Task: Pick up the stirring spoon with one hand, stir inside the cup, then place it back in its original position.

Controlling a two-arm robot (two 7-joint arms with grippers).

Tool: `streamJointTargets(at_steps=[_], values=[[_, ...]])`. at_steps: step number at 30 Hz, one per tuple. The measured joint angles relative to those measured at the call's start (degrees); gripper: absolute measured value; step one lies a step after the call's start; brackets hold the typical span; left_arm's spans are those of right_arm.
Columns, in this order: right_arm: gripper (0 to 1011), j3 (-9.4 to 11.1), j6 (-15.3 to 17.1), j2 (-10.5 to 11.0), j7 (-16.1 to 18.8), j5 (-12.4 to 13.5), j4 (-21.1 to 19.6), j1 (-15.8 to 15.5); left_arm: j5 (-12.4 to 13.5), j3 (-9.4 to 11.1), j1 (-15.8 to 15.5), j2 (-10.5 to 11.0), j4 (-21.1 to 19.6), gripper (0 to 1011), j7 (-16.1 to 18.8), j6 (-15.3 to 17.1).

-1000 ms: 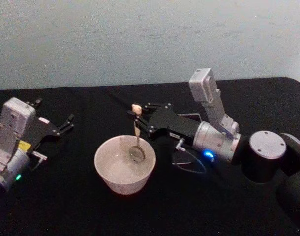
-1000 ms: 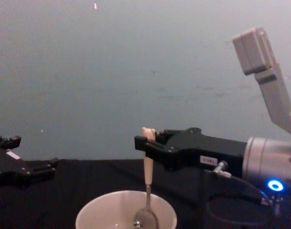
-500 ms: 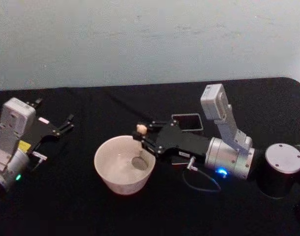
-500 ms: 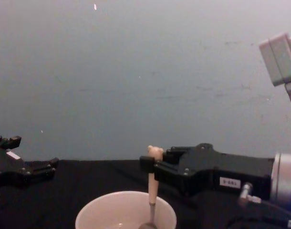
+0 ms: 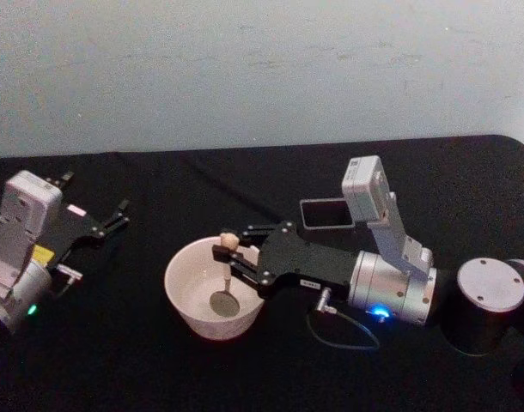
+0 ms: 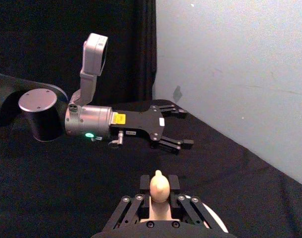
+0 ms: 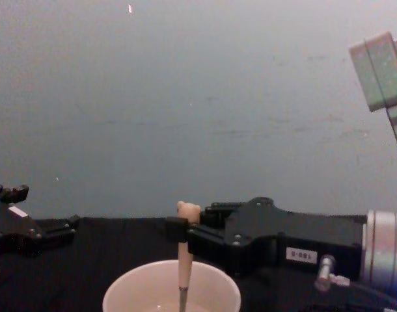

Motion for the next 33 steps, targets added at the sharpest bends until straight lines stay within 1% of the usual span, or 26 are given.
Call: streamJointTargets(at_steps=[5, 12, 15, 17, 18, 21, 25, 28, 32, 33], values=[[214, -0.61, 0.15, -0.47, -0.22, 0.12, 0.01, 0.36, 0.0, 0.0, 0.0, 0.0, 0.0, 1002, 0.0, 0.0], [215, -1.39, 0.61, -2.56, -1.73, -0.3, 2.21, 1.95, 0.0, 0.0, 0.0, 0.0, 0.0, 1001, 0.0, 0.0], [215, -1.52, 0.58, -4.17, -3.03, -1.1, 4.54, 3.24, 0.0, 0.0, 0.0, 0.0, 0.0, 1001, 0.0, 0.0], [214, -1.51, 0.52, -4.75, -3.51, -1.33, 5.34, 3.7, 0.0, 0.0, 0.0, 0.0, 0.0, 1001, 0.0, 0.0], [214, -1.38, 0.4, -5.35, -4.02, -1.63, 6.31, 4.19, 0.0, 0.0, 0.0, 0.0, 0.0, 1001, 0.0, 0.0], [214, -0.74, 0.17, -6.22, -4.98, -2.03, 7.81, 5.08, 0.0, 0.0, 0.0, 0.0, 0.0, 1001, 0.0, 0.0], [215, 0.07, 0.02, -6.54, -5.64, -2.4, 8.91, 5.66, 0.0, 0.0, 0.0, 0.0, 0.0, 1001, 0.0, 0.0], [214, 0.47, 0.01, -6.38, -5.74, -2.56, 9.02, 5.71, 0.0, 0.0, 0.0, 0.0, 0.0, 1002, 0.0, 0.0], [215, 1.09, 0.04, -5.63, -5.72, -2.8, 8.53, 5.32, 0.0, 0.0, 0.0, 0.0, 0.0, 1001, 0.0, 0.0], [215, 1.38, 0.21, -5.1, -5.66, -2.78, 7.9, 4.92, 0.0, 0.0, 0.0, 0.0, 0.0, 1001, 0.0, 0.0]])
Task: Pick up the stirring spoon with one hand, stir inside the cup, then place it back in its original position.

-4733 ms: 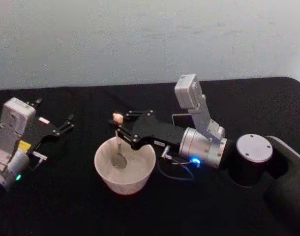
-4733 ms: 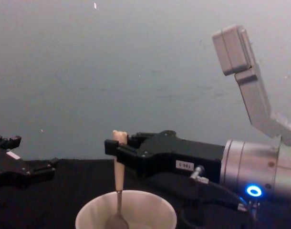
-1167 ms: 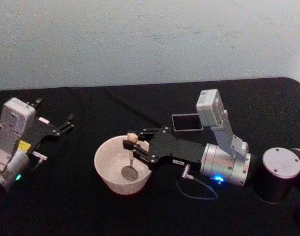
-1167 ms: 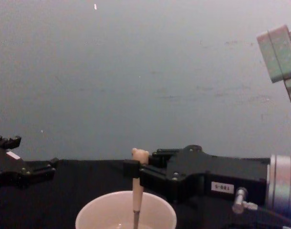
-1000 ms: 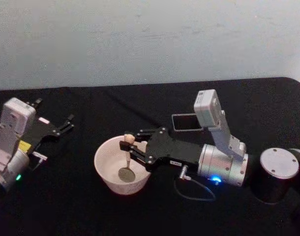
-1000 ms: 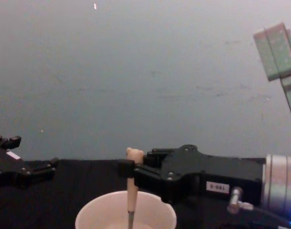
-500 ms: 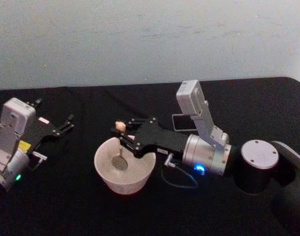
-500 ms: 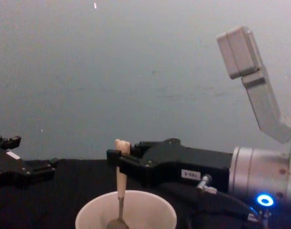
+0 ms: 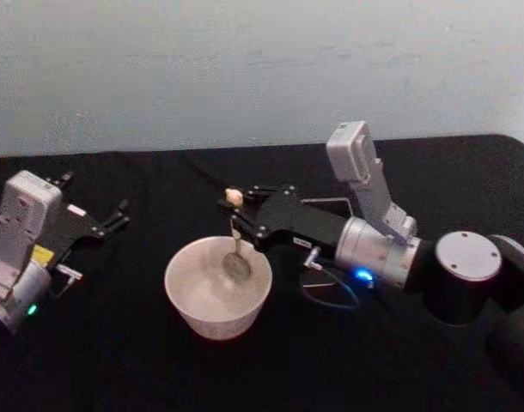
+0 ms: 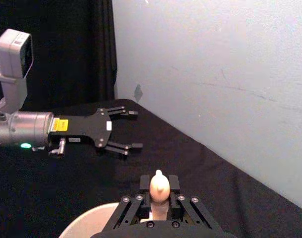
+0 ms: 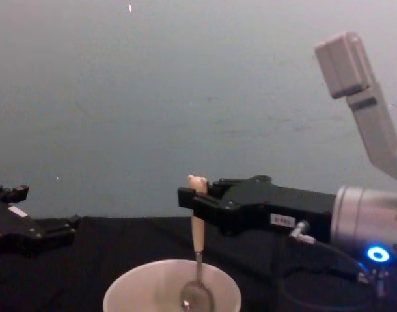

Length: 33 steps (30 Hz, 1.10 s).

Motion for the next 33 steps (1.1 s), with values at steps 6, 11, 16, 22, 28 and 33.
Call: streamJointTargets(at_steps=[6, 11, 16, 22, 28, 33], values=[[215, 0.71, 1.09, 2.71, 1.24, 0.9, -3.51, -2.26, 0.0, 0.0, 0.0, 0.0, 0.0, 1001, 0.0, 0.0], [215, 0.78, 1.74, 4.68, 2.57, 1.84, -6.28, -4.04, 0.0, 0.0, 0.0, 0.0, 0.0, 1001, 0.0, 0.0], [215, 0.47, 2.42, 6.43, 3.84, 3.26, -9.46, -5.68, 0.0, 0.0, 0.0, 0.0, 0.0, 1001, 0.0, 0.0], [215, -0.65, 3.05, 7.43, 4.85, 4.39, -11.5, -6.6, 0.0, 0.0, 0.0, 0.0, 0.0, 1001, 0.0, 0.0], [214, -1.42, 3.3, 6.61, 4.1, 4.97, -11.56, -6.31, 0.0, 0.0, 0.0, 0.0, 0.0, 1002, 0.0, 0.0], [215, -1.43, 3.37, 5.26, 2.68, 5.26, -10.4, -5.4, 0.0, 0.0, 0.0, 0.0, 0.0, 1001, 0.0, 0.0]])
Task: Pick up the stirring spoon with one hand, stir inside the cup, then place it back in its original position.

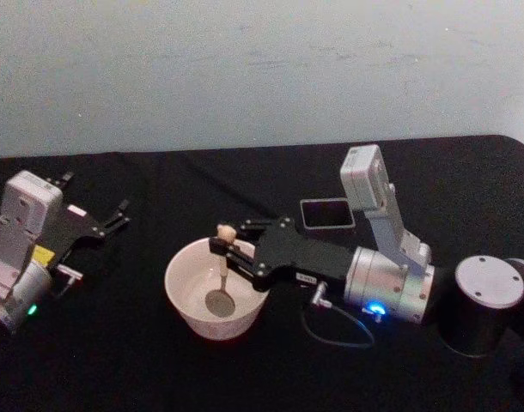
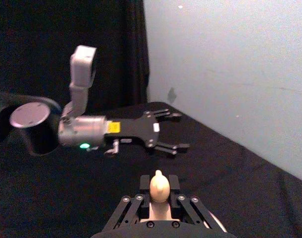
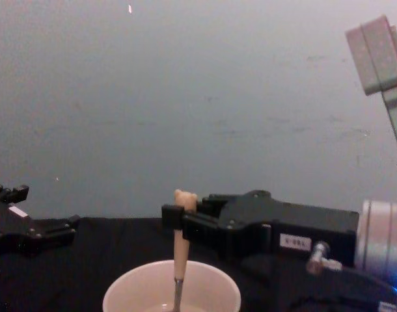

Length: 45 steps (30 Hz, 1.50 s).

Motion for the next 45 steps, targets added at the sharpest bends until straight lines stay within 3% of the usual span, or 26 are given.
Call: streamJointTargets(at_steps=[10, 22, 34, 45], values=[[215, 1.13, 0.84, -2.57, -3.13, 0.4, 3.15, 2.19, 0.0, 0.0, 0.0, 0.0, 0.0, 1001, 0.0, 0.0], [214, 1.77, 1.35, -2.99, -4.04, 0.5, 3.74, 2.58, 0.0, 0.0, 0.0, 0.0, 0.0, 1001, 0.0, 0.0], [214, 2.76, 2.18, -2.97, -5.32, 1.05, 2.66, 2.22, 0.0, 0.0, 0.0, 0.0, 0.0, 1001, 0.0, 0.0], [214, 5.52, 4.62, -2.39, -7.75, 4.31, -1.23, 1.04, 0.0, 0.0, 0.0, 0.0, 0.0, 1001, 0.0, 0.0]])
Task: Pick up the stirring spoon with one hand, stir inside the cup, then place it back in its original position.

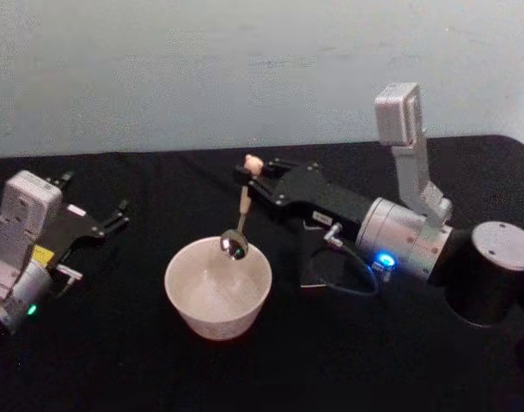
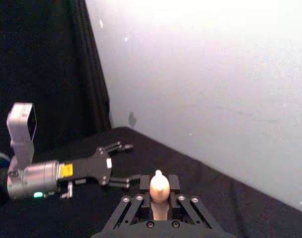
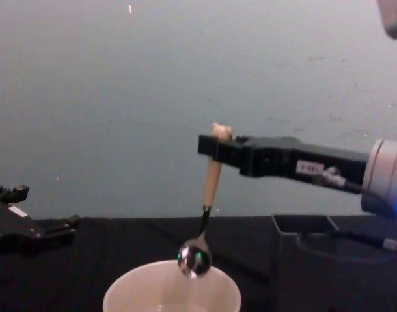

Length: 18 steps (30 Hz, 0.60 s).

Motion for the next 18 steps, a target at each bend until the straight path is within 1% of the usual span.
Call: streamJointTargets(at_steps=[11, 18], values=[[215, 3.38, 2.29, 1.48, -3.03, 4.69, -4.63, -0.92, 0.0, 0.0, 0.0, 0.0, 0.0, 1001, 0.0, 0.0], [214, 5.49, 2.8, 2.8, -4.47, 7.72, -6.46, -1.25, 0.0, 0.0, 0.0, 0.0, 0.0, 1001, 0.0, 0.0]])
